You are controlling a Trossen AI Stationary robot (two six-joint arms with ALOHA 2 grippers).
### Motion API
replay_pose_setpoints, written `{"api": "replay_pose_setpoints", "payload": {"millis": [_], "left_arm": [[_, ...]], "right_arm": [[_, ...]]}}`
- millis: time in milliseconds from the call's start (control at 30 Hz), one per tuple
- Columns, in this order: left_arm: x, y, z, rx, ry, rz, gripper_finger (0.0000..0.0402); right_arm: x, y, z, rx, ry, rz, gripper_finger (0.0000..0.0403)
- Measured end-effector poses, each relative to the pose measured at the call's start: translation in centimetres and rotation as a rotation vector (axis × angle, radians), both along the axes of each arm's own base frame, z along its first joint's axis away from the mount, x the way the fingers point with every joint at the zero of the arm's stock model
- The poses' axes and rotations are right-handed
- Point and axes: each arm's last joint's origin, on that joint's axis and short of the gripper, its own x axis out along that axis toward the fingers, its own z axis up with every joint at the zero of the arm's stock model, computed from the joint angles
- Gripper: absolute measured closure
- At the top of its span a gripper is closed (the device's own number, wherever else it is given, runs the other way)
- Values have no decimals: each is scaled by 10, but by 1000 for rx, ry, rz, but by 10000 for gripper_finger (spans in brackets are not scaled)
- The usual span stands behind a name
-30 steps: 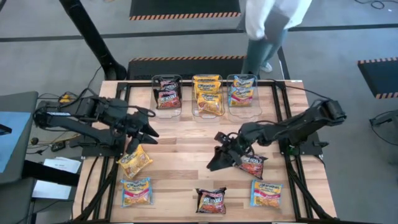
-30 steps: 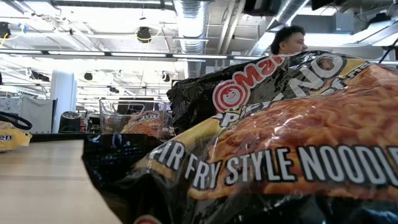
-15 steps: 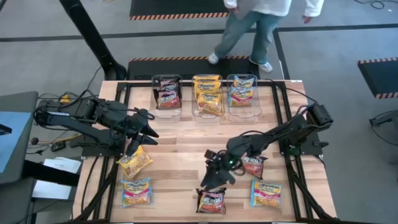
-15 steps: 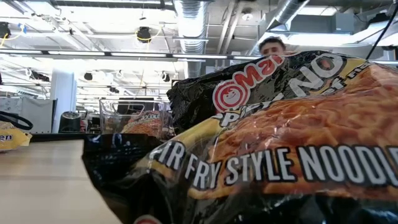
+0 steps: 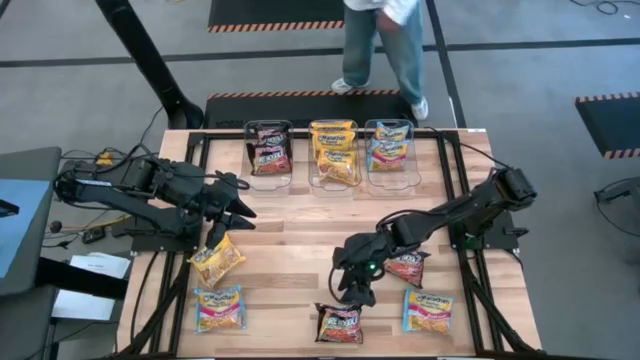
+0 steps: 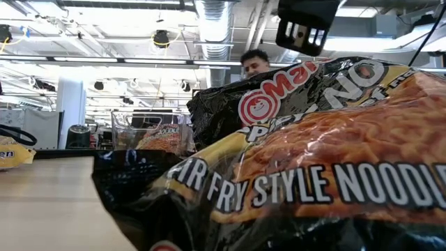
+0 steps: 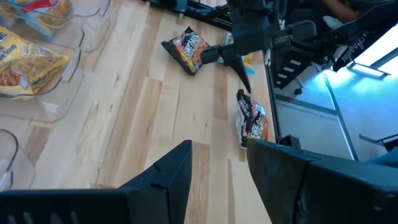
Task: Sort Maruchan noodles
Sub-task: Put the black noodle pack into the left transparent bin
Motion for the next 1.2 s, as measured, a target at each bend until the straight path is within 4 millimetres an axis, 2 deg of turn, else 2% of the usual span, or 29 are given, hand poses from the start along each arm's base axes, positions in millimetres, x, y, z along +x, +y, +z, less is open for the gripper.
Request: {"api": "replay_pose_setpoints", "payload": {"millis": [433, 733, 933, 1067, 1200], "left_arm": [[0, 0, 0, -3, 1, 1, 260], [0, 0, -1, 8, 5, 14, 260], [-1, 1, -2, 12, 24, 17, 260], [-1, 1, -2, 12, 26, 17, 260], [-1, 1, -3, 7, 29, 20, 260]], "right_arm": [[-10, 12, -18, -149, 14, -56, 168], [3, 28, -58, -145, 89, -61, 168], [6, 30, -68, -123, 117, -60, 168], [7, 34, -63, -114, 87, -56, 168], [5, 39, -68, -121, 97, -42, 168]]}}
